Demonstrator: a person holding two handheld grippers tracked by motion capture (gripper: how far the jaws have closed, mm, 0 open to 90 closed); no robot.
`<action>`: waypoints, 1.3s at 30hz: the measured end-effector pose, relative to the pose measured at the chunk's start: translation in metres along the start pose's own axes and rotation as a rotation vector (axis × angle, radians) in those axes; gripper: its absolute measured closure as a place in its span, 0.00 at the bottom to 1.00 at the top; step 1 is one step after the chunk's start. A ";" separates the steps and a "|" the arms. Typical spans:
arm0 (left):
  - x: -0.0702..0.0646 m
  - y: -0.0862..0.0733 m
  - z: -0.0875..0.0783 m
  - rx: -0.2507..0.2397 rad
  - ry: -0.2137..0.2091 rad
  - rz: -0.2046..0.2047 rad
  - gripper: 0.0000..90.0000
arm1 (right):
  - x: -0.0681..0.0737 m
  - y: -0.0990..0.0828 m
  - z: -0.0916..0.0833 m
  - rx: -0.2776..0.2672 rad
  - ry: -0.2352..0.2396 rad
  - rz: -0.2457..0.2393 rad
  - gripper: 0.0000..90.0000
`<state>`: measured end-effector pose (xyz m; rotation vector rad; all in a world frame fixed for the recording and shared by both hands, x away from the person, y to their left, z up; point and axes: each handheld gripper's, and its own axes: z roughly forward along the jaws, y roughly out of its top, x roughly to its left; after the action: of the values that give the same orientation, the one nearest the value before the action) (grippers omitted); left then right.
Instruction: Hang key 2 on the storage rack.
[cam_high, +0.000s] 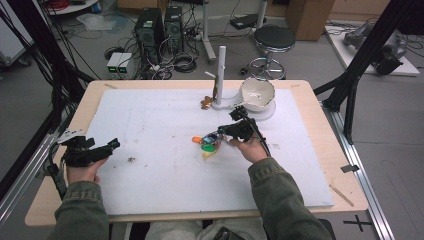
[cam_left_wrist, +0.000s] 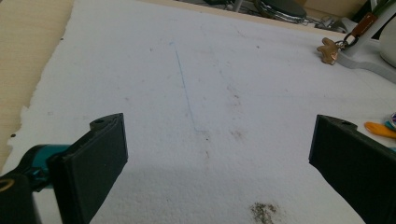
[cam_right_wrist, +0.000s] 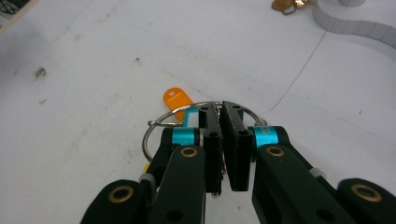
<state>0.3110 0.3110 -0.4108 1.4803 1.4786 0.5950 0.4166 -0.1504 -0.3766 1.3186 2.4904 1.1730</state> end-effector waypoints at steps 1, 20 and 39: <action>0.000 0.000 0.000 -0.001 0.000 -0.001 0.05 | 0.000 0.001 -0.001 -0.007 0.006 0.008 0.97; 0.000 0.000 0.000 -0.001 -0.001 -0.004 0.05 | 0.002 0.020 -0.019 -0.096 0.021 0.042 0.97; 0.001 0.000 0.000 0.003 -0.003 -0.006 0.05 | -0.003 0.044 -0.046 -0.176 0.034 0.073 0.97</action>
<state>0.3113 0.3117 -0.4113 1.4781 1.4816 0.5875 0.4295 -0.1651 -0.3155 1.3626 2.3168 1.4051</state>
